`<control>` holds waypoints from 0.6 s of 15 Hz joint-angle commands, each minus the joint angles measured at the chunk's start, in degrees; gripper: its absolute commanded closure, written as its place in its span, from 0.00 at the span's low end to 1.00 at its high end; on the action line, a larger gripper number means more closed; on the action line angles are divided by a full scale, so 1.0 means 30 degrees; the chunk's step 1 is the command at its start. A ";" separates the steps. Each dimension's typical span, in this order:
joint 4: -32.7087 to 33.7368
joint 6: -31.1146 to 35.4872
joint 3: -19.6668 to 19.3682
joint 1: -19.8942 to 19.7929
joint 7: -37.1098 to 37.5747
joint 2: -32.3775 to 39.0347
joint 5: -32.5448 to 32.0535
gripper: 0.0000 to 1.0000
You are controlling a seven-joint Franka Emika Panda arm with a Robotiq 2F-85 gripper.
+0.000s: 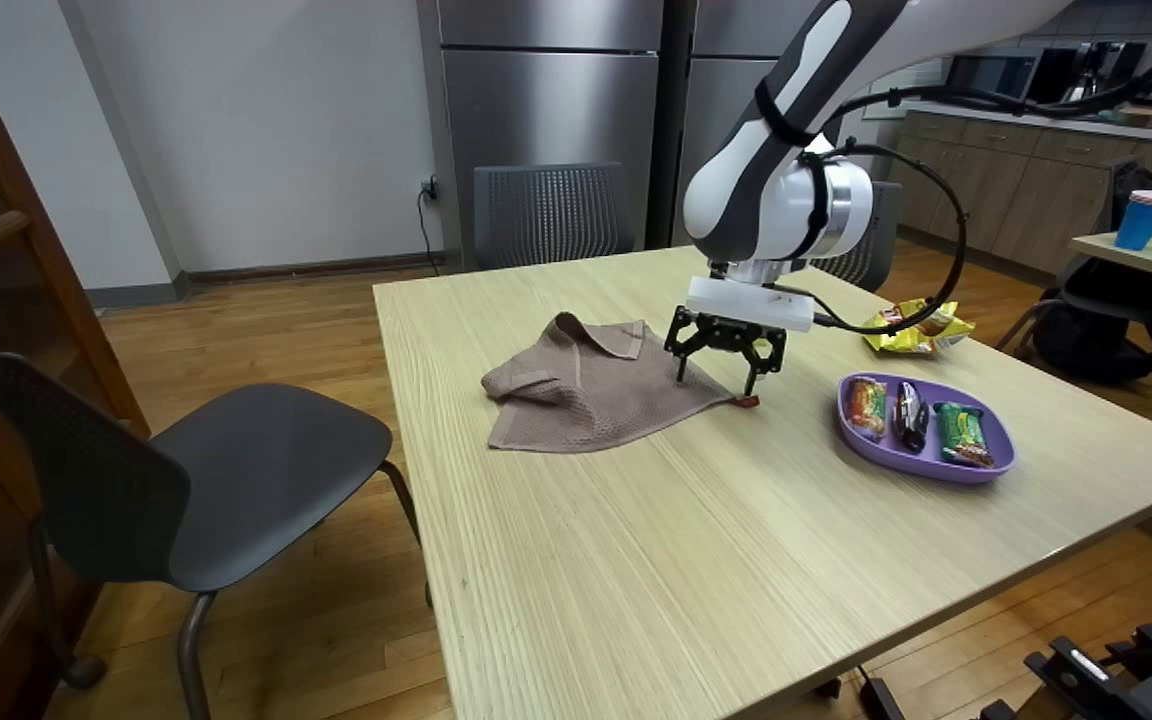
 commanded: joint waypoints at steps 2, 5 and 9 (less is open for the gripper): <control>0.0647 -0.0770 0.0261 -0.0283 -0.0492 0.0204 0.0311 0.00; 0.0643 -0.0824 0.0259 -0.0302 -0.0490 0.0224 0.0321 0.00; 0.0671 -0.0954 0.0255 -0.0335 -0.0497 0.0315 0.0324 0.00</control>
